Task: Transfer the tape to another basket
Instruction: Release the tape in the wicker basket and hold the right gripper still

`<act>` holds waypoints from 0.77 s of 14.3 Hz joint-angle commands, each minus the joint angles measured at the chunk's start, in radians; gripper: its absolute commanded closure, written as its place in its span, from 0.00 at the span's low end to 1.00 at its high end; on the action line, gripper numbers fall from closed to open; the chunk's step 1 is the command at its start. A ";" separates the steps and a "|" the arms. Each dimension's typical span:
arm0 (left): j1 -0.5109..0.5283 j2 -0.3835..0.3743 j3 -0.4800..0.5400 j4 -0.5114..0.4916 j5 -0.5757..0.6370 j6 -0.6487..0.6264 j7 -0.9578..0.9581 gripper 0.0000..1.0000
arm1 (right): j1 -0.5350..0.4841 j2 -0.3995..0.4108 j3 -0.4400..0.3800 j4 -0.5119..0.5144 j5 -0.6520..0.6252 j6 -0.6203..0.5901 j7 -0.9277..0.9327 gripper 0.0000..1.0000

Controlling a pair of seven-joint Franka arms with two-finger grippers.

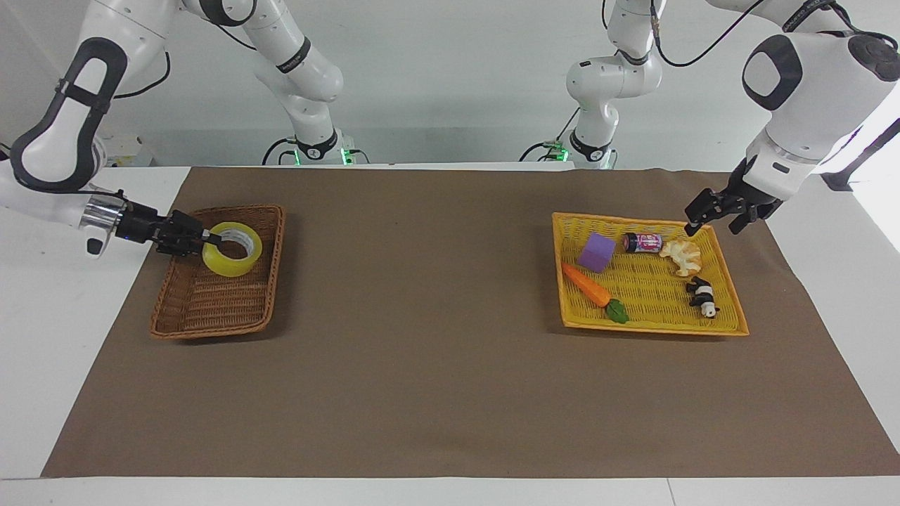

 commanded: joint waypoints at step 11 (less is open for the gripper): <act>0.013 -0.010 0.001 -0.015 0.031 0.023 0.001 0.01 | -0.012 -0.009 0.012 -0.046 -0.046 0.056 -0.050 0.00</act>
